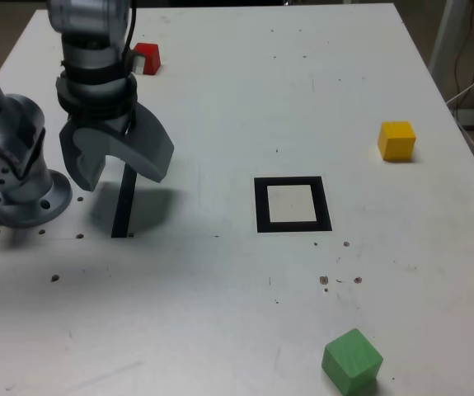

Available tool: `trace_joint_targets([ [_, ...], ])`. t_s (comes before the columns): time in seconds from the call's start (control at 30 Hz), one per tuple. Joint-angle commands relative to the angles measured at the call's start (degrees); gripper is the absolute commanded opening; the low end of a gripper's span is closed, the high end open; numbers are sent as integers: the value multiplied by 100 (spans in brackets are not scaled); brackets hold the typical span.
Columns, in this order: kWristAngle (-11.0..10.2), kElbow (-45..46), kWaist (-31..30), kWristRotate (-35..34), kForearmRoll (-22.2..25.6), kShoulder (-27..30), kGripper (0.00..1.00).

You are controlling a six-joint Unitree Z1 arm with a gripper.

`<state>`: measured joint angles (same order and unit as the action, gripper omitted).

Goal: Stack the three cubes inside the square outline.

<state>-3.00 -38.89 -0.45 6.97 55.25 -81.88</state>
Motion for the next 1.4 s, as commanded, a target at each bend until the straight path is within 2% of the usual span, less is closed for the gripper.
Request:
trace_joint_targets([
  [0.0,23,-17,-8,33,44,27,97],
  [0.33,135,-41,36,77,113,262,97],
  [0.67,142,-213,36,31,484,397,97],
  [0.9,-437,-721,300,149,991,729,97],
  [1.1,-973,-1354,1353,968,1608,1013,97],
  [1.23,-1108,-1777,2132,1644,1760,839,97],
  [1.37,-1103,-2252,2843,2226,1769,421,96],
])
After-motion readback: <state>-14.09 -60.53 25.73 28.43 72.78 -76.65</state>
